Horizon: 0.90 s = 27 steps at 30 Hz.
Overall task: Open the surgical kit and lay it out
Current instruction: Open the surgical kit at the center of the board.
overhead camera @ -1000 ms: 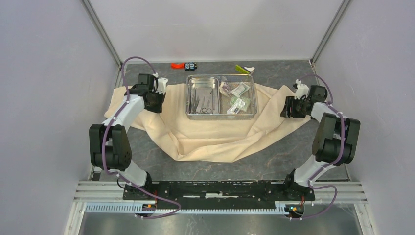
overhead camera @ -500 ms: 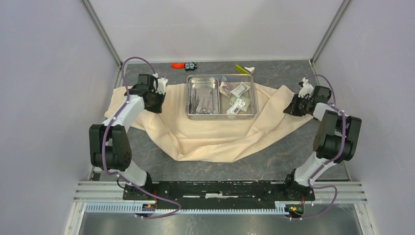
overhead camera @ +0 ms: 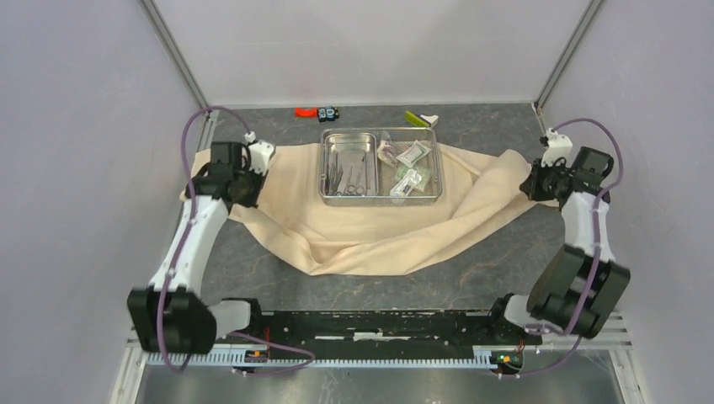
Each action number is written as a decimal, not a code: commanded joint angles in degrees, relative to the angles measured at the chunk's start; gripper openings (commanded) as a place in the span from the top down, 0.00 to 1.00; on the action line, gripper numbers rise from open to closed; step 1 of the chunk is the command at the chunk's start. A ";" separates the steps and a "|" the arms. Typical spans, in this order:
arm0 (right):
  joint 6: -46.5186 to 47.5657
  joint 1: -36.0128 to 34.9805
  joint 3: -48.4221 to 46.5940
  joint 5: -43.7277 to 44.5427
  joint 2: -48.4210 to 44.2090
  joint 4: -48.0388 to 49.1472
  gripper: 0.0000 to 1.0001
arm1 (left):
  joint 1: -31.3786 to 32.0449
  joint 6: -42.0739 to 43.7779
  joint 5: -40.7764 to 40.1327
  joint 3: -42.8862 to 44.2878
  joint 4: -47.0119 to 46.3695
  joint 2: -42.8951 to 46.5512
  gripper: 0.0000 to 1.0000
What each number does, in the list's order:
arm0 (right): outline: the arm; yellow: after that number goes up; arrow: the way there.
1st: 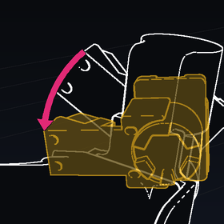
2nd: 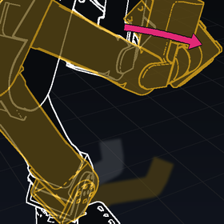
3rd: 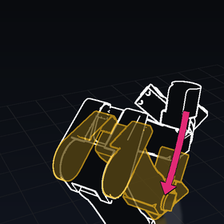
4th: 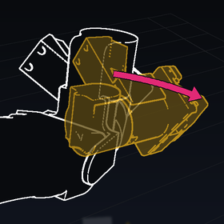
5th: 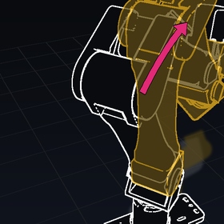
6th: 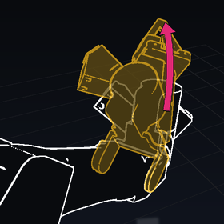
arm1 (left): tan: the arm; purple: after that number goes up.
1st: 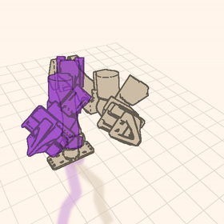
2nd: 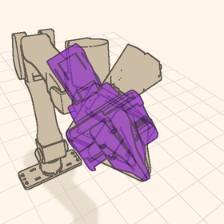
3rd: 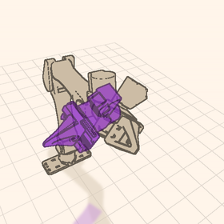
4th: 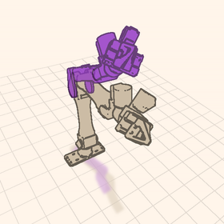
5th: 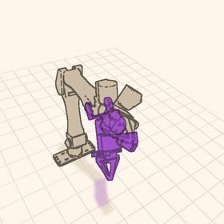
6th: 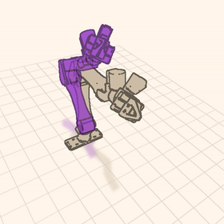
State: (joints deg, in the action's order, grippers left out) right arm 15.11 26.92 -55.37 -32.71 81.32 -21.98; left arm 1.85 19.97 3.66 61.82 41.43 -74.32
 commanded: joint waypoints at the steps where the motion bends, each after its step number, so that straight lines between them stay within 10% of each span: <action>1: 17.07 1.55 0.84 8.05 -11.99 -12.17 1.00 | -0.09 11.75 -2.45 -4.32 9.77 14.92 0.98; 23: 48.57 1.53 3.26 22.17 -46.63 -50.04 0.98 | 0.00 31.46 -3.22 -8.85 46.44 53.18 0.97; 27: 50.42 1.54 4.10 28.42 -50.95 -49.51 0.79 | 0.00 33.70 -6.91 -7.24 47.36 55.54 0.73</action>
State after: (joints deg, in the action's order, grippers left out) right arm 61.69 28.29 -51.46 -11.40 33.28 -68.71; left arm 1.85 48.36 0.69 52.80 85.78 -20.62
